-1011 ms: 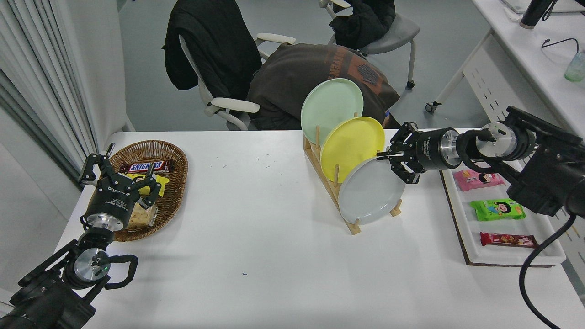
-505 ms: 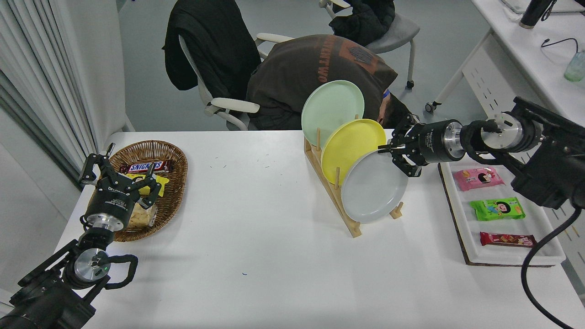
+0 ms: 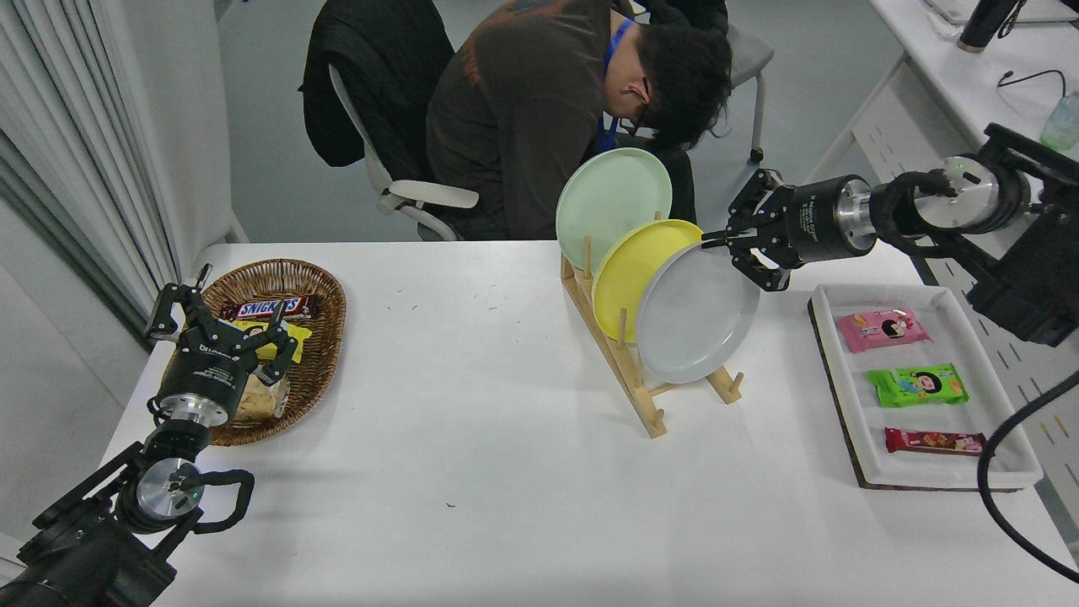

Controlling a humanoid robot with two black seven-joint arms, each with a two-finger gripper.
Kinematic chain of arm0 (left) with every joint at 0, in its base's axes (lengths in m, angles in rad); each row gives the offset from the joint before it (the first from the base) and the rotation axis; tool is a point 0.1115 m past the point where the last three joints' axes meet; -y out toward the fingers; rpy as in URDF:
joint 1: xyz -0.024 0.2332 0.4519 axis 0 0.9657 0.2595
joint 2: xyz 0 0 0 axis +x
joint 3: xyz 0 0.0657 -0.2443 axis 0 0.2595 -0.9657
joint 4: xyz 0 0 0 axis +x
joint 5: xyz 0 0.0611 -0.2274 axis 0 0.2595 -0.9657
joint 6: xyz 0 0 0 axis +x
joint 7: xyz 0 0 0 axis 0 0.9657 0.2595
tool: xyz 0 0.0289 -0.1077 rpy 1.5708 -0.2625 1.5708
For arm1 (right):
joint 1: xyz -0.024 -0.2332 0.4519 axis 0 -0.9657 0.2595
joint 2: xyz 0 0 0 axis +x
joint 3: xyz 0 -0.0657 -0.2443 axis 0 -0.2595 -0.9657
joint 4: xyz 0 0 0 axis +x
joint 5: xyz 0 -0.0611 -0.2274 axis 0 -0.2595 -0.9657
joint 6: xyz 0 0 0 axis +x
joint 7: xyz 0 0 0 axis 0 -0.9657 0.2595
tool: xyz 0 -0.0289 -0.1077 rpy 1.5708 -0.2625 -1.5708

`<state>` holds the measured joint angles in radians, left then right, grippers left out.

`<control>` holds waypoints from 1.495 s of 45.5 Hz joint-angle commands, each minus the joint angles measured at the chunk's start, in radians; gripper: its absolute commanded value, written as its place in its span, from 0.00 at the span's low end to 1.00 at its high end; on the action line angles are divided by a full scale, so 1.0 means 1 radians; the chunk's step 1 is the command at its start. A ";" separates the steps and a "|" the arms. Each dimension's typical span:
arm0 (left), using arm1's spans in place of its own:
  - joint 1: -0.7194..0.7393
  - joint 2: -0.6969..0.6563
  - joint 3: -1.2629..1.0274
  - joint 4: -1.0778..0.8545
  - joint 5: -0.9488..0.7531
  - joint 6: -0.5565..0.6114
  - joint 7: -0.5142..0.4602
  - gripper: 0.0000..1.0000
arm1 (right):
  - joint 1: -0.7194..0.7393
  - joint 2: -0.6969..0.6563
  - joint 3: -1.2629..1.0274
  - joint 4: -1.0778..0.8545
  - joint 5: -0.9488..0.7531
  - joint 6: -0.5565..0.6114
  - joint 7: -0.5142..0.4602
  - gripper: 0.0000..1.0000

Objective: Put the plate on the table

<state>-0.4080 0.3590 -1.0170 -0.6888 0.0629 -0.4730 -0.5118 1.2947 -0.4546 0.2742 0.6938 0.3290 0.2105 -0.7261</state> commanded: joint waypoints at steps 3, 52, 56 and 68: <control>0.000 0.000 0.000 0.000 0.000 0.001 -0.001 0.98 | 0.063 -0.013 0.005 0.012 0.027 0.001 -0.029 0.00; 0.000 0.000 0.000 0.000 0.000 -0.001 -0.001 0.98 | 0.209 -0.001 0.005 0.136 0.137 -0.148 -0.059 0.00; 0.000 0.000 0.000 0.000 0.000 0.001 0.001 0.98 | 0.212 0.001 0.005 0.147 0.137 -0.155 -0.059 0.00; 0.000 0.000 0.000 0.000 0.000 0.001 -0.001 0.98 | 0.190 0.040 0.007 0.190 0.186 -0.186 -0.059 0.00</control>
<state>-0.4080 0.3590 -1.0170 -0.6888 0.0631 -0.4726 -0.5118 1.4980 -0.4455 0.2785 0.8513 0.4833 0.0546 -0.7852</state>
